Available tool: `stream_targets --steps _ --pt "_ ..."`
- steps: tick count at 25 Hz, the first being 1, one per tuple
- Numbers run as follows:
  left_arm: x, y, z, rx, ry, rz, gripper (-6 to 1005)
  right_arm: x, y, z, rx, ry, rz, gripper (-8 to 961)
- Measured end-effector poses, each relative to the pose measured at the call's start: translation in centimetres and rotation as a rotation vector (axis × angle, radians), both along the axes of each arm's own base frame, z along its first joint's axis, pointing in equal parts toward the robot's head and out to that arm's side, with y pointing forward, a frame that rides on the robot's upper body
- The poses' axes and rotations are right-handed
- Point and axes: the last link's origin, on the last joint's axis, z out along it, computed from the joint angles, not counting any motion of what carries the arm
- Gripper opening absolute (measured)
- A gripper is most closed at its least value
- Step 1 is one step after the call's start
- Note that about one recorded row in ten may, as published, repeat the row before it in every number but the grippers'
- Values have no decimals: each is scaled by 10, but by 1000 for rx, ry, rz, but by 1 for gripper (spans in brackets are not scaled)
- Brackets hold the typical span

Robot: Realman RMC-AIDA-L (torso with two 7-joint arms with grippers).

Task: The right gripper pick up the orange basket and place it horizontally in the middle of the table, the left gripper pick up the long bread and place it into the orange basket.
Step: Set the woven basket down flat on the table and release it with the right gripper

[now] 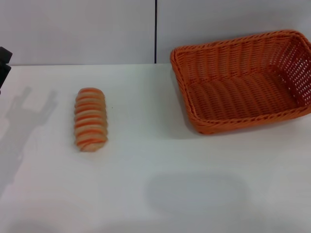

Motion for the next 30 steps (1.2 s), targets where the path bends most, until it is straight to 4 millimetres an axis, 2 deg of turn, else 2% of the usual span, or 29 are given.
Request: stream_targets --steps 8,12,17,18,21,23,27,28,30 --pt "0 0 -2 -15 5 -4 846 17 2 -8 -20 -26 -84 -1" --pt "3 1 -4 -32 14 -19 845 29 0 -9 32 1 -132 8" --pt "8 5 -8 -70 36 -59 845 53 -13 -8 179 80 -191 34" --pt "9 5 -8 -77 40 -65 845 64 -20 -7 220 98 -222 39" --pt "11 7 -10 -88 48 -75 845 74 -28 -6 249 113 -256 54" --pt "12 9 -11 -96 52 -79 845 89 -41 -2 324 143 -289 110" --pt "15 12 -14 -114 59 -92 844 103 -54 1 425 181 -318 222" --pt "16 13 -14 -116 60 -94 844 113 -61 3 486 208 -351 267" --pt "17 13 -15 -119 60 -96 844 118 -64 4 511 222 -370 358"
